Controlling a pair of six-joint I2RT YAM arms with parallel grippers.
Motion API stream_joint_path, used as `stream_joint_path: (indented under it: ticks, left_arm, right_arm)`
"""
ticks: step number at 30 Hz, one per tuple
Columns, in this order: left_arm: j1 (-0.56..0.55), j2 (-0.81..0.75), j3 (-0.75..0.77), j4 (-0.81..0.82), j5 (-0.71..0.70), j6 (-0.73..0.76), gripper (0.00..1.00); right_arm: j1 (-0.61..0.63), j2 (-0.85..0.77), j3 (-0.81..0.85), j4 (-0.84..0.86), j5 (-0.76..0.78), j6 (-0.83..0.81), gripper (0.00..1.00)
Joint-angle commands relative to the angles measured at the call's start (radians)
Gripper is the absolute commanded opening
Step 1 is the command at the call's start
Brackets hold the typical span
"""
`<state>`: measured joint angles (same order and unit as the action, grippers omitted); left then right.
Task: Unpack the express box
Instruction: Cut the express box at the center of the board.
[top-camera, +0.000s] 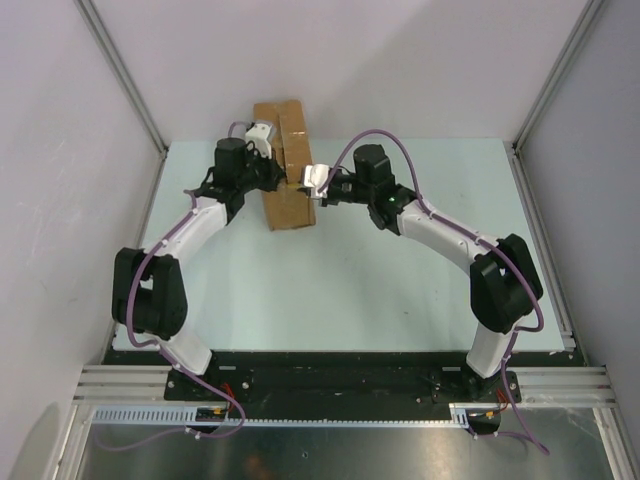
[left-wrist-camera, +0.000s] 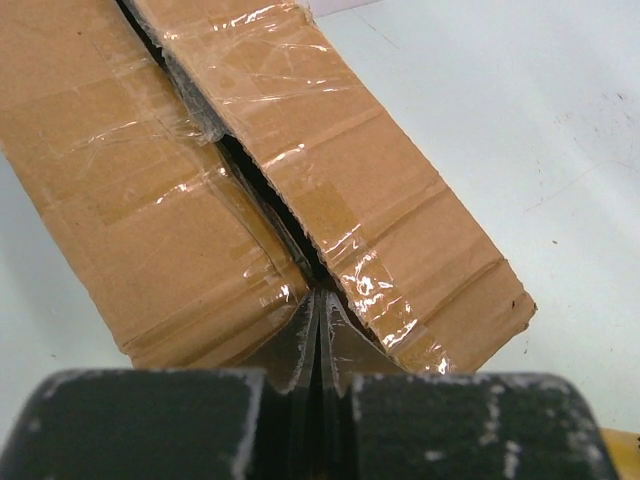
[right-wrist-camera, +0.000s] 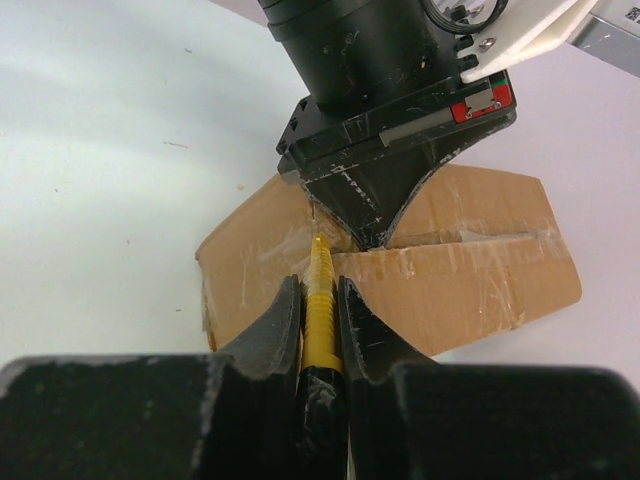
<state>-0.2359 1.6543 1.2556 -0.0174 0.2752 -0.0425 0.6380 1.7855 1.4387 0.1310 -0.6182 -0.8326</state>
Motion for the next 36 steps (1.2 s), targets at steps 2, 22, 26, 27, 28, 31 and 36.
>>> stream_joint_path:
  ticks: [2, 22, 26, 27, 28, 31, 36]
  left_arm:
    - [0.055, 0.111, -0.093, -0.288, -0.202, 0.127, 0.03]
    - [0.055, 0.118, -0.117, -0.263, -0.188, 0.161, 0.0]
    - [0.055, 0.121, -0.124, -0.262, -0.189, 0.167, 0.0]
    - [0.055, 0.121, -0.124, -0.26, -0.188, 0.167, 0.0]
    - [0.053, 0.121, -0.124, -0.26, -0.185, 0.17, 0.0]
    - [0.052, 0.127, -0.125, -0.257, -0.182, 0.174, 0.0]
    - [0.049, 0.133, -0.128, -0.254, -0.179, 0.181, 0.0]
  right_arm:
    - [-0.113, -0.017, -0.05, -0.174, 0.204, -0.043, 0.0]
    - [-0.175, -0.026, -0.054, -0.099, 0.255, -0.126, 0.0]
    - [-0.185, -0.031, -0.055, -0.082, 0.282, -0.168, 0.0]
    - [-0.19, -0.031, -0.057, -0.077, 0.284, -0.172, 0.0]
    - [-0.195, -0.032, -0.057, -0.067, 0.284, -0.18, 0.0]
    - [-0.207, -0.038, -0.057, -0.042, 0.294, -0.191, 0.0]
    - [-0.233, -0.046, -0.057, -0.01, 0.305, -0.195, 0.0]
